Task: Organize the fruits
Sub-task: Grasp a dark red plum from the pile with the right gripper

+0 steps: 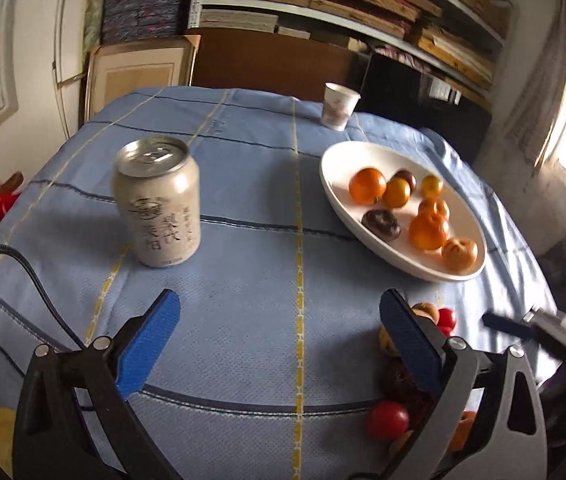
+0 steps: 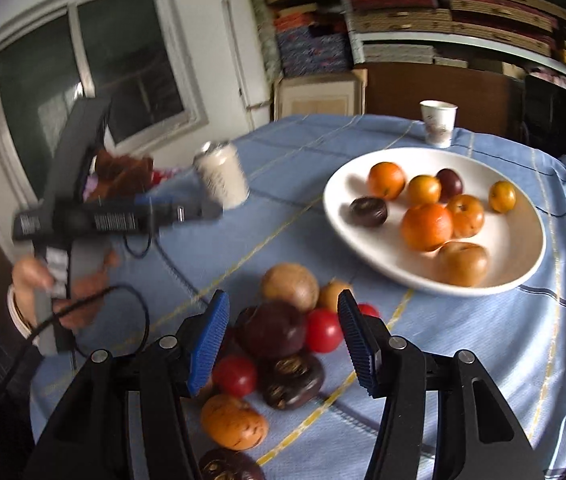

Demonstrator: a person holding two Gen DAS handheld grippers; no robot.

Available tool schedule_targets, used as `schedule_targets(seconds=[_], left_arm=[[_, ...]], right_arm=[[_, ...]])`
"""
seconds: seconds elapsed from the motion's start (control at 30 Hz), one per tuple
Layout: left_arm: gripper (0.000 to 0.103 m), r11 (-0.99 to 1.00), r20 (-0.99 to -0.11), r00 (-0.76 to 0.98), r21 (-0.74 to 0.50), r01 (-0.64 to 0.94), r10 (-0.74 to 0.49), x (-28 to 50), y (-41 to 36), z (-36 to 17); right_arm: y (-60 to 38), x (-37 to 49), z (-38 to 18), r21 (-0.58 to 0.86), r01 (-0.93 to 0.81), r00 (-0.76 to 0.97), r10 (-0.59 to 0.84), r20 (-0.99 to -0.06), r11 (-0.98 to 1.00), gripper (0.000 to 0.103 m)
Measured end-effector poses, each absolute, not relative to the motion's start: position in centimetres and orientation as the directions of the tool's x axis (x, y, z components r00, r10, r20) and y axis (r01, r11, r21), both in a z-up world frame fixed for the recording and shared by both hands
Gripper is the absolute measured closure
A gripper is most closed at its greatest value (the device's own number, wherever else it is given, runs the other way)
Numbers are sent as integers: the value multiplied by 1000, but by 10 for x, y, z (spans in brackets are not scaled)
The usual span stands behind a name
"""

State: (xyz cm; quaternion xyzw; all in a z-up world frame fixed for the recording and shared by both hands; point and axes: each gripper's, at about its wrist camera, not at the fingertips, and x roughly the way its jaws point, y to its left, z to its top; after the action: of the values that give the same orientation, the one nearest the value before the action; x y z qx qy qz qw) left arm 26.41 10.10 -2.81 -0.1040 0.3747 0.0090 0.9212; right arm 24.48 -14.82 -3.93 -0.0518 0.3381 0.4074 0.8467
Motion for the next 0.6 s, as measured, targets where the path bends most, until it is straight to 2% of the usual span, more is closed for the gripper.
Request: schedule_targets(seconds=[0.17,0.3,0.57,0.6], left_arm=[[5,973,-699,711,-210,-98,-80,259,105,-28],[5,976,-694,715,-200,-82,-82,257,100,-27],[5,980,-697,713,-185,-69,-81,255,93,-28],[5,980,-696,714,-185,-70,-81,253,93,-28]], right_arm=[[-135,233,-47,116,-746,445,621,-645,656,46],[-136,236,-50,134,-737,442,623,-645,662,46],[-129,242,-55,108,-737,448,603,-660,667,57],[-128,242,-57,105,-732,451,594,-666,673,60]])
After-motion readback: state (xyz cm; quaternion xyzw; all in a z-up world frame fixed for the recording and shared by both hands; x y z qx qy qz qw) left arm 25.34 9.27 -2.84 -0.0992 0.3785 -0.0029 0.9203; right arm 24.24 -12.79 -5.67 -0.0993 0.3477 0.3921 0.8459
